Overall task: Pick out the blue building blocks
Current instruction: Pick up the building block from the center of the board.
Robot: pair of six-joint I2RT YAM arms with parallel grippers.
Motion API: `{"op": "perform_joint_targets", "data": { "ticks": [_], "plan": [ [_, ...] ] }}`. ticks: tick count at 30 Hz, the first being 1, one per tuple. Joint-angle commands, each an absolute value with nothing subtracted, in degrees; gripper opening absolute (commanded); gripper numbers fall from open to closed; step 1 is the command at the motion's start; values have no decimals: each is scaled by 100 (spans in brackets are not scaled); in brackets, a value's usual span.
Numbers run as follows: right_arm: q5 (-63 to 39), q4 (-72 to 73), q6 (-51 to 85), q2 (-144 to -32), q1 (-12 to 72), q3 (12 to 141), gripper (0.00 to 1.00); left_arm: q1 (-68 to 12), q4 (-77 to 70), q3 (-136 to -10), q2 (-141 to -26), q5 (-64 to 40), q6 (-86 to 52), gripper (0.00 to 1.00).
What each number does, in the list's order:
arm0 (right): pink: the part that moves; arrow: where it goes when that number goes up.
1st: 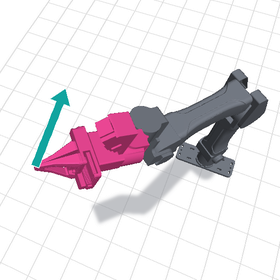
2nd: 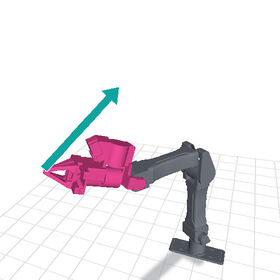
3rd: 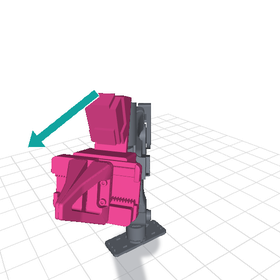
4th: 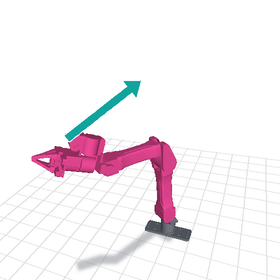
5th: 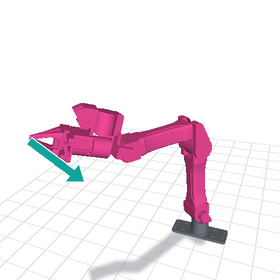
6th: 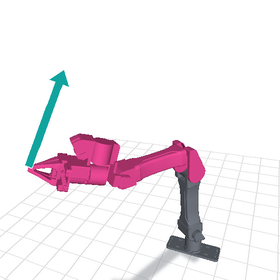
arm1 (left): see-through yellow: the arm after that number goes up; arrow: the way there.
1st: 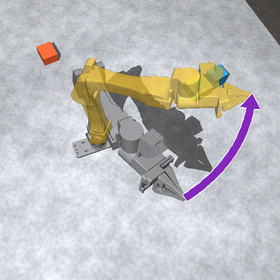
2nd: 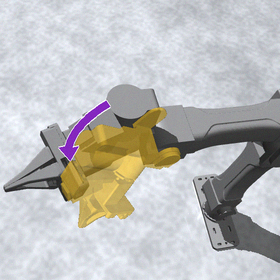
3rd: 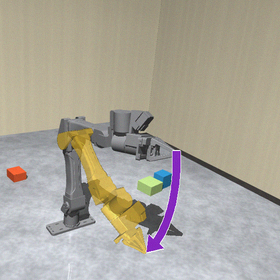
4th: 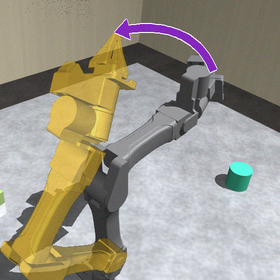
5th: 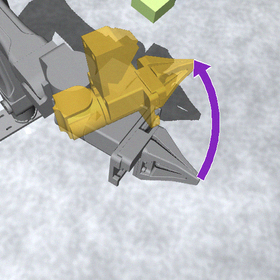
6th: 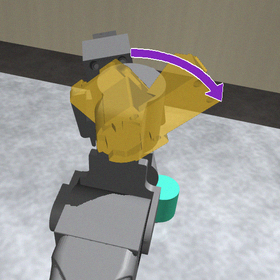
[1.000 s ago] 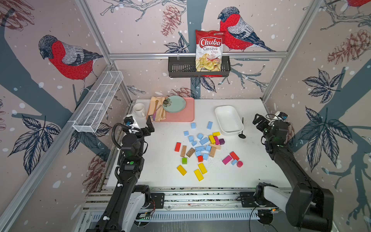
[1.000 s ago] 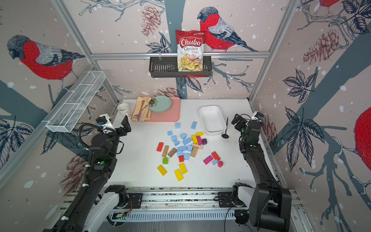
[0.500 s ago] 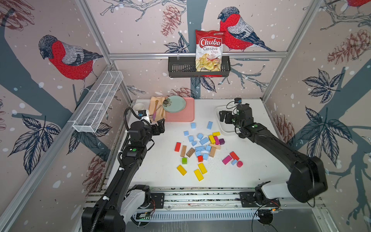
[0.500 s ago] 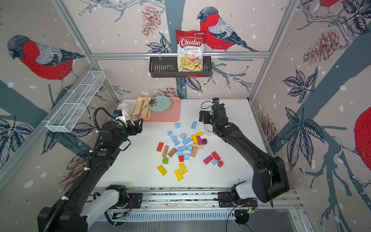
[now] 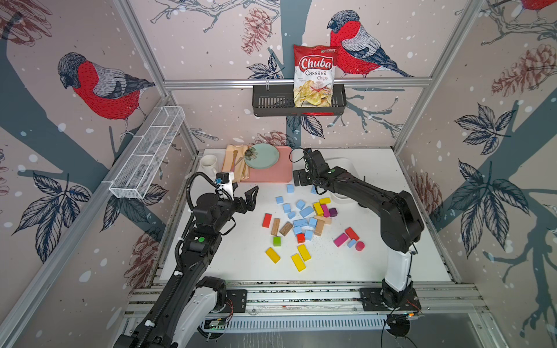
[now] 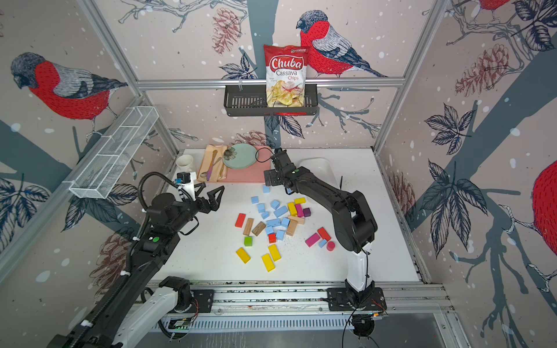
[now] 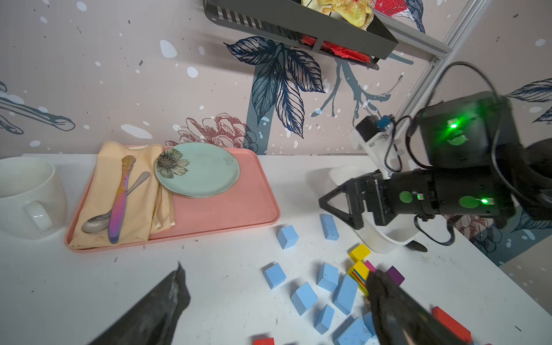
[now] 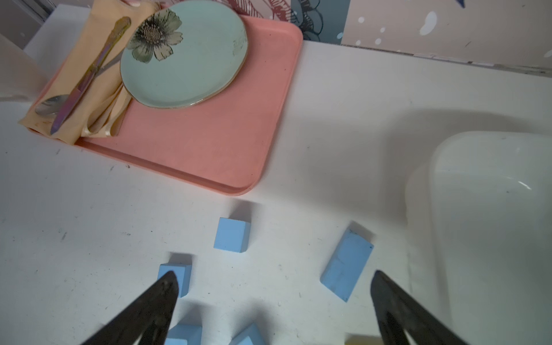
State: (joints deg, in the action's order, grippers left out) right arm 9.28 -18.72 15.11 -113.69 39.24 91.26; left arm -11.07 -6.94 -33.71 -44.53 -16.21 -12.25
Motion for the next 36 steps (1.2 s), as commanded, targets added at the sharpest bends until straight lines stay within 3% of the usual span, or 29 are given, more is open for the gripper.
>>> {"op": "perform_joint_targets", "data": {
  "ticks": [1,13,25,36],
  "plan": [
    [1172,-2224,1731,-11776,4009,9506,99,-1108,-1262,-3245,-4317,-1891,-1084,96],
    [1224,-2302,2202,-12753,4089,10132,96,-1110,-1214,-3321,-4409,-2081,-985,96],
    [1222,-2323,2311,-13349,4296,10588,84,-1107,-1055,-3445,-4473,-2103,-934,96],
    [1264,-2399,2426,-13699,4376,10890,67,-1107,-1013,-3480,-4544,-2135,-940,96]
  ]
}}
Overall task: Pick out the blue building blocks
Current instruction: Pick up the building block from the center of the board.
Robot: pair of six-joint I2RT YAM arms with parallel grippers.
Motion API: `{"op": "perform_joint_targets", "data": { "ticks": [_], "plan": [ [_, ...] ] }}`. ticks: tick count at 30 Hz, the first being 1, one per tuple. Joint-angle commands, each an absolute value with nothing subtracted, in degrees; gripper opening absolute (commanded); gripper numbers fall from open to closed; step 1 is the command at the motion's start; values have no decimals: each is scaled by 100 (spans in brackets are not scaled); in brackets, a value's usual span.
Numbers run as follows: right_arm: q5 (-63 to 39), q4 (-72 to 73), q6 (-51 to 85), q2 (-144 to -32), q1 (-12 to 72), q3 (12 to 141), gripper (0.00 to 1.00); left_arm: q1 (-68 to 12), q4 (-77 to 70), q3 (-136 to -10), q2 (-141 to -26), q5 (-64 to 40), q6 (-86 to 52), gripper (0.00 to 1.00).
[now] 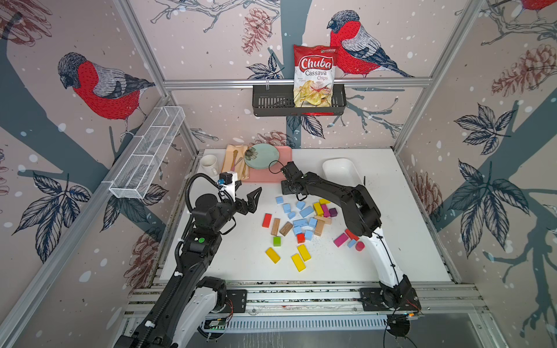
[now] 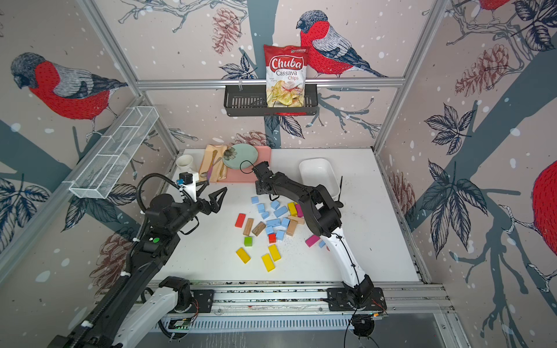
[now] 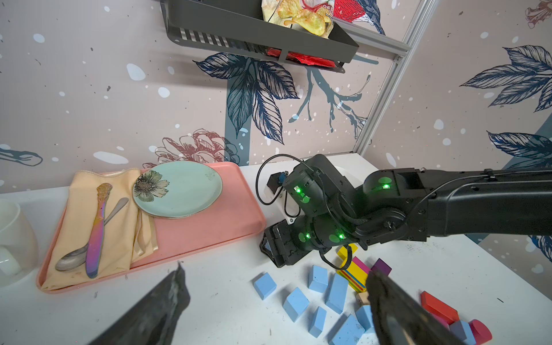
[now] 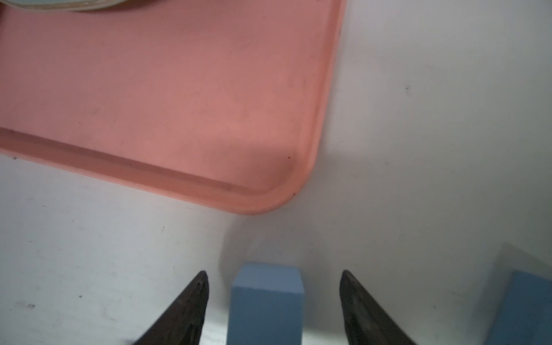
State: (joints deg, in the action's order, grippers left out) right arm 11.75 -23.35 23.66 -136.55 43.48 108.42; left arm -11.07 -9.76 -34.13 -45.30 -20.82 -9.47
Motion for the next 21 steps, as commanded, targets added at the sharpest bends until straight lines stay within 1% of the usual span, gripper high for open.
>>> {"op": "perform_joint_targets", "data": {
  "ticks": [1,4,7,12,16,21],
  "plan": [
    [1282,-2399,2434,-13719,4384,10890,65,-1107,-1011,-3480,-4559,-2147,-945,96],
    [1346,-2414,2441,-13747,4405,10890,63,-1107,-984,-3498,-4594,-2170,-940,96],
    [1414,-2421,2443,-13781,4428,10872,57,-1107,-970,-3516,-4615,-2173,-949,96],
    [1526,-2415,2478,-13784,4458,10824,54,-1107,-963,-3532,-4655,-2179,-950,96],
    [1616,-2405,2504,-13785,4478,10811,46,-1108,-923,-3549,-4686,-2180,-950,96],
    [1670,-2393,2533,-13781,4490,10828,41,-1107,-914,-3560,-4711,-2171,-950,96]
  ]
}}
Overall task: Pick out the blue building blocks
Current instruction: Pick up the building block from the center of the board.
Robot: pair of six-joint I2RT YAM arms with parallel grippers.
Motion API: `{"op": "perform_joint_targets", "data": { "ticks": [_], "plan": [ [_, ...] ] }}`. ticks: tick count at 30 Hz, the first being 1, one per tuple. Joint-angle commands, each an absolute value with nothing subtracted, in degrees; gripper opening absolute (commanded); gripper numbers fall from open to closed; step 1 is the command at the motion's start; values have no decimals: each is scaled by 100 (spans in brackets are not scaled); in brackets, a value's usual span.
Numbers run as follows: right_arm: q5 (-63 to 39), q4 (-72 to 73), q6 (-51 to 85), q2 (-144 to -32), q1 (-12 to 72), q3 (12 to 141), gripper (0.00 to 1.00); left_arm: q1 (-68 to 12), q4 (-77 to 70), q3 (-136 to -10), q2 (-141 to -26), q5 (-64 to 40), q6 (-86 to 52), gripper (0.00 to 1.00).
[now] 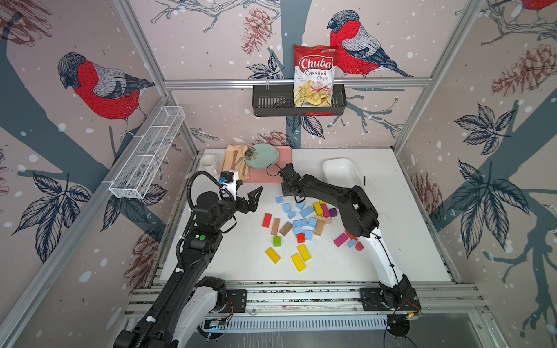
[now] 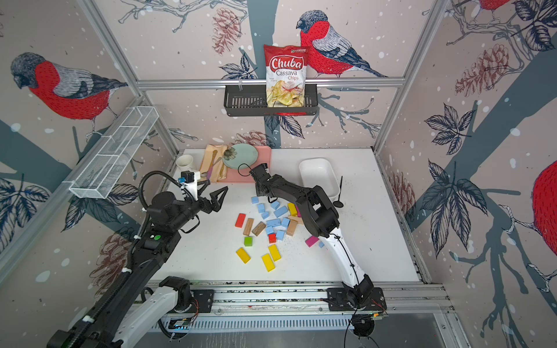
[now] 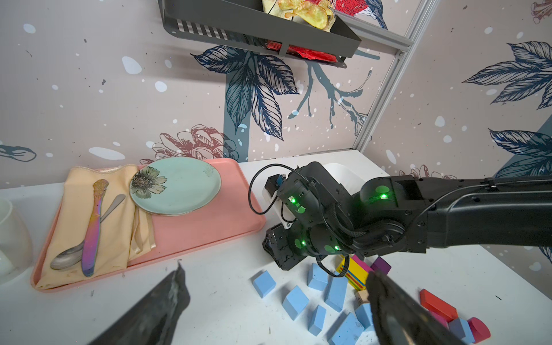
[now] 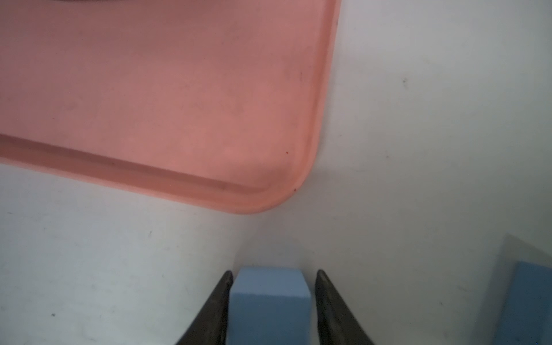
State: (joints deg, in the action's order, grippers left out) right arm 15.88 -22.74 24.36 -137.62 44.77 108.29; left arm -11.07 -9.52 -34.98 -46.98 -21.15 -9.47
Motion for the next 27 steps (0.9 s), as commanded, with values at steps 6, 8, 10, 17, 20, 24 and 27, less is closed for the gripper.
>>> {"op": "perform_joint_targets", "data": {
  "ticks": [6,8,10,17,20,24,27],
  "plan": [
    [1726,-2407,2558,-13729,4494,10863,35,-1107,-905,-3575,-4720,-2164,-951,96],
    [1761,-2397,2565,-13702,4495,10863,33,-1107,-888,-3586,-4728,-2140,-949,96],
    [1793,-2390,2575,-13672,4488,10862,29,-1107,-864,-3599,-4738,-2136,-951,96],
    [1800,-2496,2549,-13447,4447,10991,24,-1107,-843,-3603,-4720,-2092,-932,96],
    [1835,-2524,2473,-13187,4391,11021,22,-1107,-857,-3604,-4712,-2088,-941,96],
    [1874,-2562,2319,-12761,4247,11014,20,-1107,-881,-3595,-4702,-2108,-942,96],
    [1942,-2610,2195,-12448,4122,10970,18,-1107,-861,-3604,-4683,-2105,-940,96]
  ]
}}
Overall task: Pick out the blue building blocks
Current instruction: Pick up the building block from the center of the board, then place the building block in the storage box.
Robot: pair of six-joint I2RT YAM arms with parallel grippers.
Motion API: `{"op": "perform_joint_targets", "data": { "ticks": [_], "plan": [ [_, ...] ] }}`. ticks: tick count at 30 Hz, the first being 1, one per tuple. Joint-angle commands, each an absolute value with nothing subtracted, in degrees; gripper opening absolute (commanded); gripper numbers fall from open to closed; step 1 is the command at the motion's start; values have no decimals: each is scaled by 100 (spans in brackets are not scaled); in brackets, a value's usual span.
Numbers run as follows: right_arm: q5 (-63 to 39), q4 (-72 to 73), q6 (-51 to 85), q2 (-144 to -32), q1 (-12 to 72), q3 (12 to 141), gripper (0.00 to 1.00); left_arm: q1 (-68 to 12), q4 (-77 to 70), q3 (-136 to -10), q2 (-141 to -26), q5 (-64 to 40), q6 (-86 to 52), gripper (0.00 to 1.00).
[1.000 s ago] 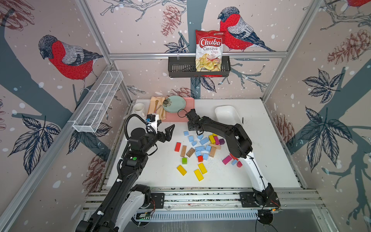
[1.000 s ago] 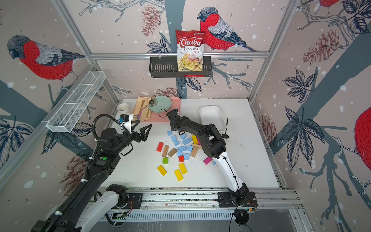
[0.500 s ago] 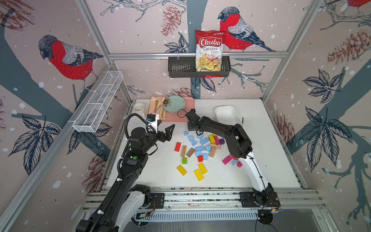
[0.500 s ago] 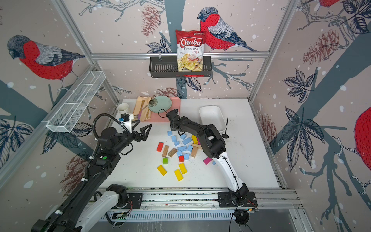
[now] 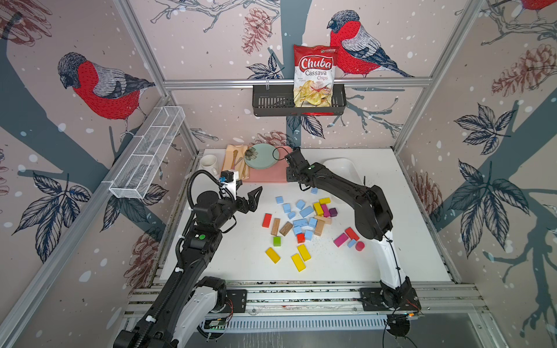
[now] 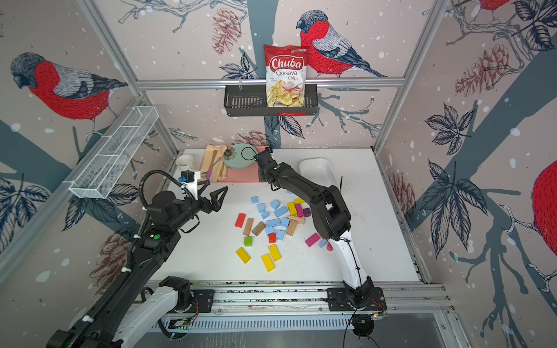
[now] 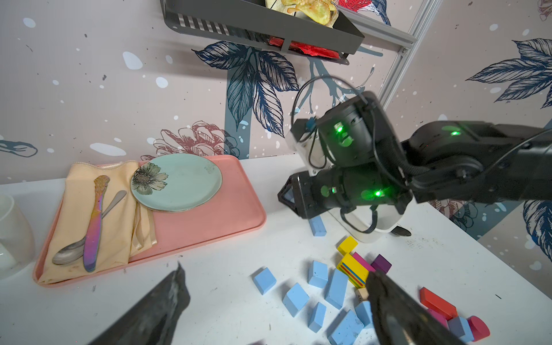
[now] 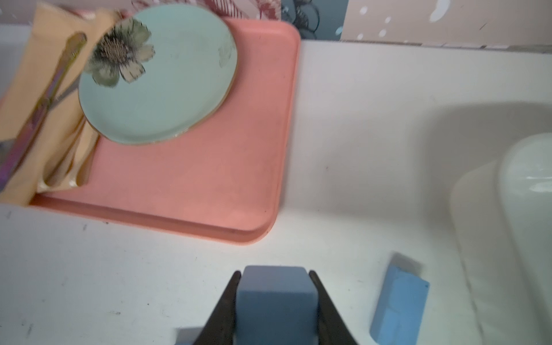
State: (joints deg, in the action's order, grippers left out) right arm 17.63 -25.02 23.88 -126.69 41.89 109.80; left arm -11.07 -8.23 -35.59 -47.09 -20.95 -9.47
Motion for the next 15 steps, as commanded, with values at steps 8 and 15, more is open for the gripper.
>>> {"op": "perform_joint_targets", "data": {
  "ticks": [8,15],
  "plan": [
    [1969,-2584,1918,-11635,3622,10450,16,-1107,-822,-3671,-4495,-2180,-905,96],
    [1835,-2362,1728,-11061,3033,9677,16,-1107,-839,-3769,-4445,-2063,-1075,96]
  ]
}}
